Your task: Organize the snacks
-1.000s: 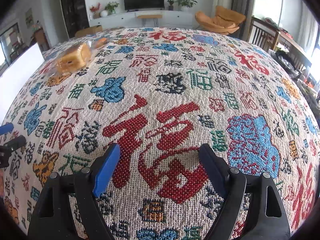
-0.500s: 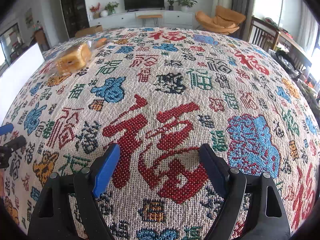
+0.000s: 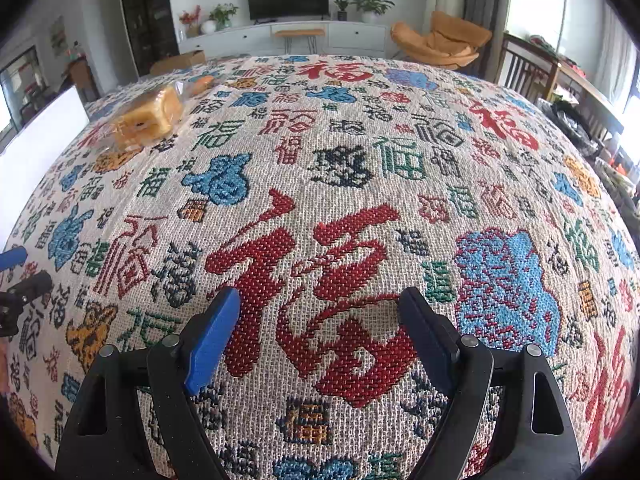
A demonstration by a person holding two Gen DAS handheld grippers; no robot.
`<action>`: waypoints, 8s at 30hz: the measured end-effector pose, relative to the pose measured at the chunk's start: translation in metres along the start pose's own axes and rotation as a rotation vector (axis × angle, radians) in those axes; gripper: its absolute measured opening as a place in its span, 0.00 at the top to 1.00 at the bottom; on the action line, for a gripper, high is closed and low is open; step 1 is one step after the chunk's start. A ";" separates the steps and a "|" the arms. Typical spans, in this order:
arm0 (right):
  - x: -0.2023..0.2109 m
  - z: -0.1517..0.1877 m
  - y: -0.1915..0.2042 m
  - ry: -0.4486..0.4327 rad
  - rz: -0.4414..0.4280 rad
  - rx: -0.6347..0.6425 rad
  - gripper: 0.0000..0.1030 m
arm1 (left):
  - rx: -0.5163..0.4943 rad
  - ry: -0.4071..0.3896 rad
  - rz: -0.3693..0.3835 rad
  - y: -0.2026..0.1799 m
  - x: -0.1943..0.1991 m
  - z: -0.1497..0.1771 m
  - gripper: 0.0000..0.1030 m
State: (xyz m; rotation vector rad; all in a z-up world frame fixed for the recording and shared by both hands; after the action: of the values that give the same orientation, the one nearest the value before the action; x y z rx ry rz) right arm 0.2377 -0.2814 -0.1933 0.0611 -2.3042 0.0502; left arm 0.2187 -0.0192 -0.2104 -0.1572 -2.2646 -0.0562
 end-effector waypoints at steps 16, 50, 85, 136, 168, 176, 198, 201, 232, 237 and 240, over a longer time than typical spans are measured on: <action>-0.001 0.000 0.000 0.000 -0.003 -0.001 0.17 | 0.120 0.006 0.126 0.006 0.004 -0.079 0.00; -0.004 0.001 0.005 0.003 -0.012 -0.001 0.15 | 0.038 0.083 0.016 0.059 -0.048 -0.061 0.21; -0.028 -0.059 0.027 -0.006 -0.172 -0.128 0.13 | 0.052 0.002 -0.045 0.069 -0.046 -0.046 0.00; -0.014 -0.016 0.062 -0.033 -0.139 -0.032 0.49 | 0.055 -0.003 -0.046 0.069 -0.046 -0.047 0.00; -0.020 -0.011 0.080 0.008 -0.061 0.076 0.14 | 0.056 -0.005 -0.045 0.069 -0.046 -0.047 0.00; -0.020 -0.011 0.080 0.008 -0.061 0.075 0.14 | 0.056 -0.005 -0.045 0.069 -0.046 -0.047 0.00; -0.020 -0.011 0.080 0.008 -0.061 0.075 0.14 | 0.057 -0.006 -0.045 0.069 -0.046 -0.047 0.00; -0.020 -0.011 0.080 0.008 -0.061 0.075 0.14 | 0.057 -0.006 -0.045 0.069 -0.046 -0.047 0.00; -0.020 -0.011 0.080 0.008 -0.062 0.074 0.14 | 0.056 -0.007 -0.044 0.069 -0.046 -0.047 0.00; -0.020 -0.011 0.080 0.008 -0.062 0.074 0.14 | 0.056 -0.007 -0.044 0.069 -0.046 -0.047 0.00; -0.020 -0.011 0.080 0.008 -0.062 0.074 0.14 | 0.057 -0.007 -0.044 0.069 -0.046 -0.047 0.00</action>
State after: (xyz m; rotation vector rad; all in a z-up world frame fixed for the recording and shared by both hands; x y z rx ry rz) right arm 0.2545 -0.2008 -0.2023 0.1696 -2.2906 0.1043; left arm 0.2925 0.0406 -0.2161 -0.0772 -2.2739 -0.0151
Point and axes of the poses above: each gripper's, at about its wrist camera, not at the fingertips, and x roughly against the way its jaws point, y to its left, z to its underside, the point moved 10 cm from there along -x, roughly the way its jaws point, and after that the axes turned 4 degrees about -y, right-handed, at the moved point
